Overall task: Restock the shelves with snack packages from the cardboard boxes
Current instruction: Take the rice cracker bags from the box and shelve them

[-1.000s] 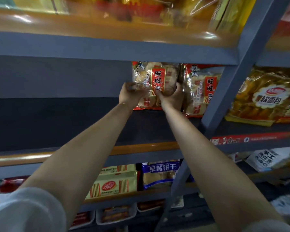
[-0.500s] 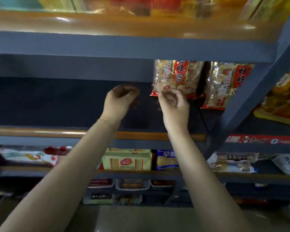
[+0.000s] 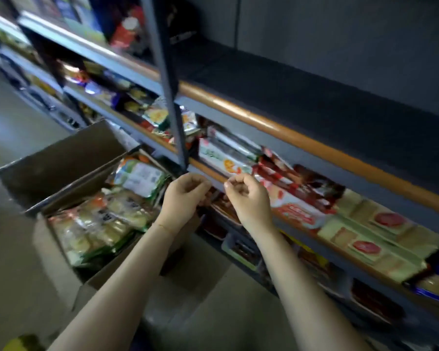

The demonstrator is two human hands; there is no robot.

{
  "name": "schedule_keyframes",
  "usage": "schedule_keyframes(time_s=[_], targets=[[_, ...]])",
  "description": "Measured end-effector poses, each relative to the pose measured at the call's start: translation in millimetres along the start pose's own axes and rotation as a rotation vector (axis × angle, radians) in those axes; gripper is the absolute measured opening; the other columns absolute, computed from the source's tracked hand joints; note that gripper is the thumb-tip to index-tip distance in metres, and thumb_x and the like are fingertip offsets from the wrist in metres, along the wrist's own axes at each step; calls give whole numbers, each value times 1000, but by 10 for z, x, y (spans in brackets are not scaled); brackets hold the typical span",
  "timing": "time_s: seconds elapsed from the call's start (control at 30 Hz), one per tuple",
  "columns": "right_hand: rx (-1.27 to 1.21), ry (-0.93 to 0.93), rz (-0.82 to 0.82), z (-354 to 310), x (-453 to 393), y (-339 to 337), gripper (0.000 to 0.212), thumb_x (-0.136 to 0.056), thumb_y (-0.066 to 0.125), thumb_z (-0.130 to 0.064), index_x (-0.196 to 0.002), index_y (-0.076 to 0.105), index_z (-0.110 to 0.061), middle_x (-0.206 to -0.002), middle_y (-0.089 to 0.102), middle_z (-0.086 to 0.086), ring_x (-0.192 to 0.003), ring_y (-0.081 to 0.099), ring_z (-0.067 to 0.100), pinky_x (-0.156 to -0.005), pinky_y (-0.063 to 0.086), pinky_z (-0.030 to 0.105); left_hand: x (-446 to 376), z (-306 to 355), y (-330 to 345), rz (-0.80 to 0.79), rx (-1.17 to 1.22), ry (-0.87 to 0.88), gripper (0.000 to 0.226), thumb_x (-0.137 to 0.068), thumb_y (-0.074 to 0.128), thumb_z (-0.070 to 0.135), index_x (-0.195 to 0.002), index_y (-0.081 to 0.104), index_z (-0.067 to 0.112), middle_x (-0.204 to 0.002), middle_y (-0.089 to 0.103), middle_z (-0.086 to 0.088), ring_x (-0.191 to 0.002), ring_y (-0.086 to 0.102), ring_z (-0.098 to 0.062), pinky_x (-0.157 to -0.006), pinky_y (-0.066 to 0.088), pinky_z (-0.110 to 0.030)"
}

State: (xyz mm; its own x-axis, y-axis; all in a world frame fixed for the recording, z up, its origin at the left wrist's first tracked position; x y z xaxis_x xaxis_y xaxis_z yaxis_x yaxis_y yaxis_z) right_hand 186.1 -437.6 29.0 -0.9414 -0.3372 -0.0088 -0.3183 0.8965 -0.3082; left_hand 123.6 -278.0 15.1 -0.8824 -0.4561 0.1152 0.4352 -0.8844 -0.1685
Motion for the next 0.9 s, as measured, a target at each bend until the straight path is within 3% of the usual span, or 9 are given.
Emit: schedule_keyframes(time_s=[0.1,0.27,0.4,0.47,0.53,0.63,0.7,0.8,0.9], targets=[[34,31,-152,-73,-227,1538,9,-94,63,-25,-85,64,-25,-77,66,-4,-76,66,14,-73,57,38,-219,-586,-1472,177,22,-84,17,-97,64,9,-81,69,13,-65,69,3,-59,64,-12,-64,56,-34],[42,140,-273,-355,-462,3868,13,-94,64,-23,-80,62,-24,-80,68,2,-74,64,12,-67,49,23,-596,-1551,-3912,413,-26,-239,13,-92,68,11,-80,70,14,-68,69,-4,-66,64,-22,-75,58,-48],[71,198,-396,-526,-623,5270,14,-92,65,-15,-79,63,-21,-71,66,-3,-63,63,4,-62,49,20,-744,-2159,-5249,547,-126,-355,15,-89,68,21,-75,66,22,-73,70,1,-76,67,-24,-78,57,-43],[80,275,-381,-491,-744,5652,17,-93,64,-13,-78,62,-20,-66,66,-1,-57,62,12,-58,51,28,-805,-2361,-5595,575,-137,-387,13,-90,69,20,-78,67,22,-77,69,2,-85,68,-26,-78,52,-36],[85,356,-378,-412,-879,5970,16,-94,63,-14,-79,62,-19,-69,67,5,-54,62,19,-57,51,31,-903,-2567,-5832,581,-202,-405,5,-90,71,19,-93,69,15,-90,67,-3,-96,65,-29,-80,46,-33],[79,486,-345,-245,-1126,6358,11,-90,66,-22,-79,66,-20,-78,71,9,-71,69,27,-72,58,42,-1089,-2893,-6064,569,-204,-490,57,-88,76,25,-135,52,5,-125,56,-17,-122,54,-34,-100,46,-41],[37,580,-301,-62,-1317,6599,9,-92,65,-18,-83,65,-17,-80,70,8,-72,68,24,-73,58,41,-1216,-3048,-6161,572,-111,-523,77,-87,78,27,-149,37,5,-142,49,-17,-132,49,-32,-108,42,-41],[-10,701,-207,234,-1561,6978,5,-94,62,-13,-90,63,-14,-89,68,9,-79,69,23,-63,57,31,-1470,-3237,-6231,578,59,-543,75,-88,75,27,-152,37,19,-140,54,-2,-128,54,-24,-103,43,-34],[-113,886,-171,690,-1648,7539,10,-95,57,-14,-101,65,-12,-104,70,12,-98,70,29,-68,60,34,-1766,-3466,-6347,637,159,-565,66,-88,70,29,-147,42,28,-134,58,7,-121,59,-19,-106,47,-42]])
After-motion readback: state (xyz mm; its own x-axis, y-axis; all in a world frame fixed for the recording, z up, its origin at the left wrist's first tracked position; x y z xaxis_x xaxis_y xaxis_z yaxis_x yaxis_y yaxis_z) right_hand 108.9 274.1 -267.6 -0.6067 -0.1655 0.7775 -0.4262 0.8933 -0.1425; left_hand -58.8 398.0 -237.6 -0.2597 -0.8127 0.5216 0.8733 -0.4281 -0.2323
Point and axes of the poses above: each hand's wrist, its own x-axis away from the middle knuckle, its own y-axis out of the palm, z = x × y, the point moved 9 cm from there along -x, towards the middle knuckle
